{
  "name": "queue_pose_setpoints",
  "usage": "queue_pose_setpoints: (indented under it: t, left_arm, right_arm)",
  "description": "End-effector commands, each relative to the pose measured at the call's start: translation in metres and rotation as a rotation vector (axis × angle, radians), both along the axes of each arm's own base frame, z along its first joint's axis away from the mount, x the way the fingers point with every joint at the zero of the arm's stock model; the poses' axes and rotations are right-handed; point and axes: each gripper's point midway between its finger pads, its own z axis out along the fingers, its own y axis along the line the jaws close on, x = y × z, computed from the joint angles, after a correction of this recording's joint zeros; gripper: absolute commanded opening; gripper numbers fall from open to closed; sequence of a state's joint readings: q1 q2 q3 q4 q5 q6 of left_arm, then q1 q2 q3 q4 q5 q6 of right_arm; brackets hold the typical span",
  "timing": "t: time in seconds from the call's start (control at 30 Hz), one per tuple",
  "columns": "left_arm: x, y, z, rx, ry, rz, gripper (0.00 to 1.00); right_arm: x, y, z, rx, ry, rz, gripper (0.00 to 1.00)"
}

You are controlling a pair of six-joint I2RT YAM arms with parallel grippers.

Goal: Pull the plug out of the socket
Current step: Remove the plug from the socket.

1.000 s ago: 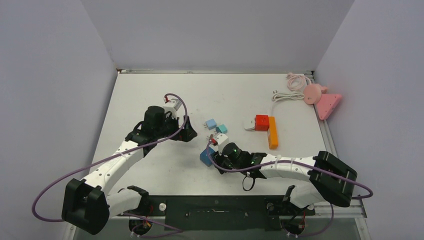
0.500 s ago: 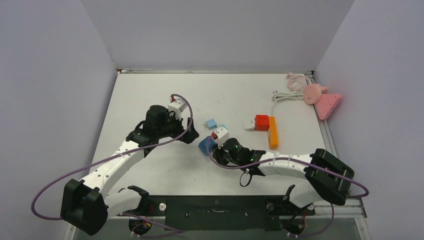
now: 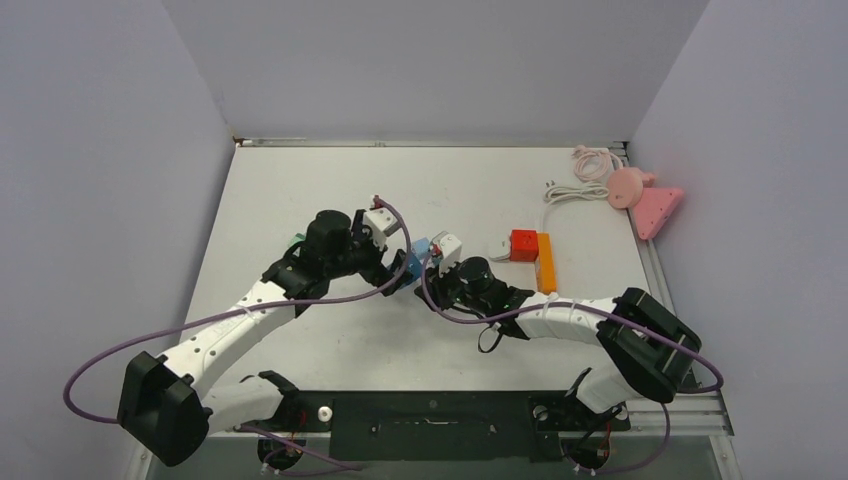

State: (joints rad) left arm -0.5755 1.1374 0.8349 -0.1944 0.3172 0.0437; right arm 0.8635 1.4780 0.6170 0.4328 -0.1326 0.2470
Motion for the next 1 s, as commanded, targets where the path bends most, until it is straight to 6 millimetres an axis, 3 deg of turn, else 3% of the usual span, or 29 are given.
queue_pose_setpoints:
  t: [0.0, 0.23, 0.6, 0.8, 0.87, 0.97]
  left_arm:
    - [-0.003, -0.005, -0.008, 0.053, -0.016, -0.059, 0.96]
    - [-0.009, -0.005, -0.024, 0.086, 0.027, -0.102, 0.96]
    - [0.0, -0.008, -0.05, 0.193, 0.025, -0.024, 0.96]
    - [0.007, -0.004, -0.055, 0.238, 0.024, 0.034, 1.0]
    - [0.006, -0.004, -0.057, 0.246, 0.041, 0.033, 0.9]
    - [0.006, -0.005, -0.062, 0.262, 0.066, 0.031, 0.87]
  right_arm:
    - [0.004, 0.013, 0.033, 0.158, -0.056, 0.038, 0.05]
    - [0.006, 0.007, 0.035, 0.234, -0.005, 0.071, 0.05]
    - [-0.003, 0.015, 0.038, 0.279, 0.028, 0.17, 0.05]
    - [-0.005, 0.017, 0.036, 0.283, 0.038, 0.187, 0.05]
    - [-0.005, 0.017, 0.035, 0.283, 0.039, 0.188, 0.05]
    - [-0.005, 0.017, 0.036, 0.289, 0.04, 0.192, 0.05]
